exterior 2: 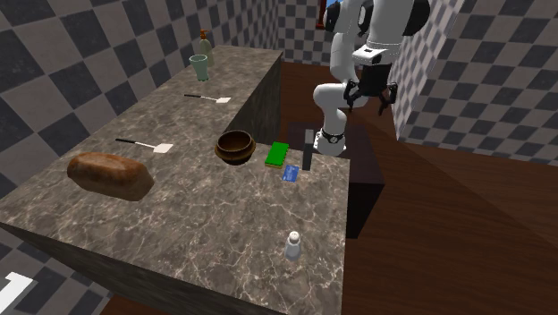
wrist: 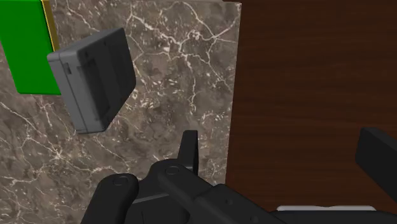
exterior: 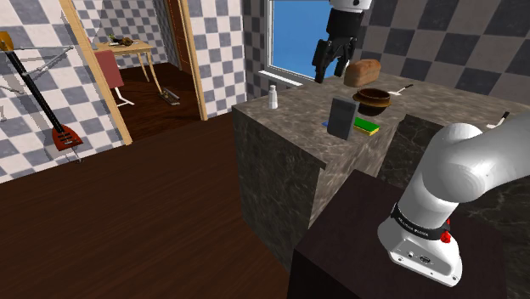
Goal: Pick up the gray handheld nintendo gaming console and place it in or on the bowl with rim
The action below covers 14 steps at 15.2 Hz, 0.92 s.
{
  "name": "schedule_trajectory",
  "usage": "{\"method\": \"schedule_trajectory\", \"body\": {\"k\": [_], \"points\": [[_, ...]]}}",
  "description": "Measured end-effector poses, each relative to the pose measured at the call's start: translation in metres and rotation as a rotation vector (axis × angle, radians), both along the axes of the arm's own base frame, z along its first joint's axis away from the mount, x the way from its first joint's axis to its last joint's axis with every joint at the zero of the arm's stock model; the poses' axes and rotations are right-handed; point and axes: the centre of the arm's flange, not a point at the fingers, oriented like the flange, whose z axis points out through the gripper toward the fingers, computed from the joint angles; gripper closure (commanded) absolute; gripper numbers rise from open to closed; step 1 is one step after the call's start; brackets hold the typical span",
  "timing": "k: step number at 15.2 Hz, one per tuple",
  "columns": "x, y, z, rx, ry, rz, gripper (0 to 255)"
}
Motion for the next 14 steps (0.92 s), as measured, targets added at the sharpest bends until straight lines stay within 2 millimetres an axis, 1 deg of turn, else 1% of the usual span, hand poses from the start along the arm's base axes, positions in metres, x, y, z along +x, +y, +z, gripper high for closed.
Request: {"method": "schedule_trajectory", "body": {"k": [1, 3, 6, 8, 10, 14], "points": [[0.0, 0.0, 0.0, 0.0, 0.0, 0.0, 0], [0.0, -0.012, -0.01, 0.0, 0.007, 0.007, 0], [0.005, -0.046, -0.026, -0.001, 0.023, 0.022, 0], [0.006, -0.067, -0.043, -0.001, 0.035, 0.033, 0], [0.009, -0.087, -0.056, -0.002, 0.046, 0.046, 0], [0.014, -0.134, -0.082, -0.003, 0.069, 0.069, 0]]}}
